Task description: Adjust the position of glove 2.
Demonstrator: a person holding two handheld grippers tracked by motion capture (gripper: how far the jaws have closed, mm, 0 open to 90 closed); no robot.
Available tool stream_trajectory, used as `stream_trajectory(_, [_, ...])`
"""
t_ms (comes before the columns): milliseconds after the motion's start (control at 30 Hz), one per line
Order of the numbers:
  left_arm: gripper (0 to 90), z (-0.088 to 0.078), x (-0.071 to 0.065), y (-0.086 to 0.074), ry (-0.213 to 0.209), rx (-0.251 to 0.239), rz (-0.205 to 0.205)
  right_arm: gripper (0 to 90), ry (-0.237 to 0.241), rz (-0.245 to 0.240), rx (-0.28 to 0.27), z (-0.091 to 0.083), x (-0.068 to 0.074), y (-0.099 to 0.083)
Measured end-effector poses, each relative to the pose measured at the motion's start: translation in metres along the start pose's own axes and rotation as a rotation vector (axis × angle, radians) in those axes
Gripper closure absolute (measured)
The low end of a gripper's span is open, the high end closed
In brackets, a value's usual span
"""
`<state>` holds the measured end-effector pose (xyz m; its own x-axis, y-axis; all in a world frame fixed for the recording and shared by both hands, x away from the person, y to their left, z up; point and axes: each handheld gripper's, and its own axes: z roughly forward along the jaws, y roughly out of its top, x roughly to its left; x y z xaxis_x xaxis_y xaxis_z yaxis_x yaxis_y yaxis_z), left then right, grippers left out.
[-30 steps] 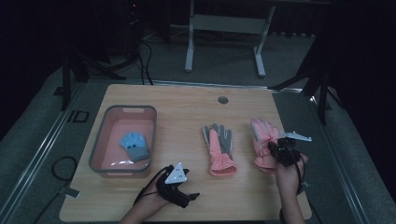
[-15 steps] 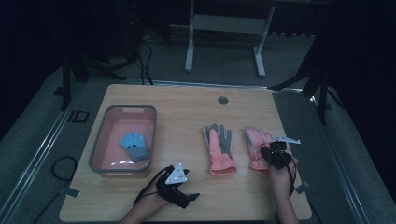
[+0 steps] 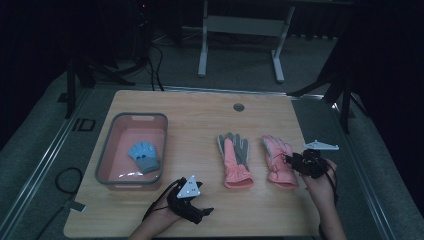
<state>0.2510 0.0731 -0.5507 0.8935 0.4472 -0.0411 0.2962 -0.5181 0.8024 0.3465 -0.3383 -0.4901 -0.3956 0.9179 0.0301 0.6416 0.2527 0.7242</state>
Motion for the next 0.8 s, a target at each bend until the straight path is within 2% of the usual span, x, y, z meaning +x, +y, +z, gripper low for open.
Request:
stream_trajectory(167, [8.9,-0.002,-0.001,-0.001,0.003,-0.004,-0.007,61.4,0.11,-0.09,-0.022,-0.003,-0.011,0.001])
stream_trajectory(267, [8.9,-0.003,-0.001,-0.002,0.005,-0.005,-0.012,59.0,0.127,-0.156,-0.018,-0.001,-0.015,0.002])
stream_trajectory(367, [8.9,-0.004,-0.001,-0.003,0.008,-0.003,-0.012,58.5,0.157,-0.145,0.005,0.007,-0.018,0.001])
stream_trajectory(467, [8.9,-0.005,-0.001,-0.003,0.009,-0.007,-0.016,58.1,0.162,-0.126,0.021,0.019,-0.019,-0.003])
stream_trajectory(633, [8.9,-0.004,0.0,-0.004,0.009,-0.004,-0.014,57.2,0.125,-0.121,0.065,0.041,-0.019,-0.012])
stream_trajectory(767, [8.9,-0.004,0.0,-0.005,0.009,-0.004,-0.017,73.8,0.193,-0.07,0.052,0.048,-0.023,-0.017])
stream_trajectory(800, [8.9,-0.004,0.0,-0.005,0.008,-0.003,-0.015,77.2,0.196,-0.066,0.049,0.048,-0.023,-0.018])
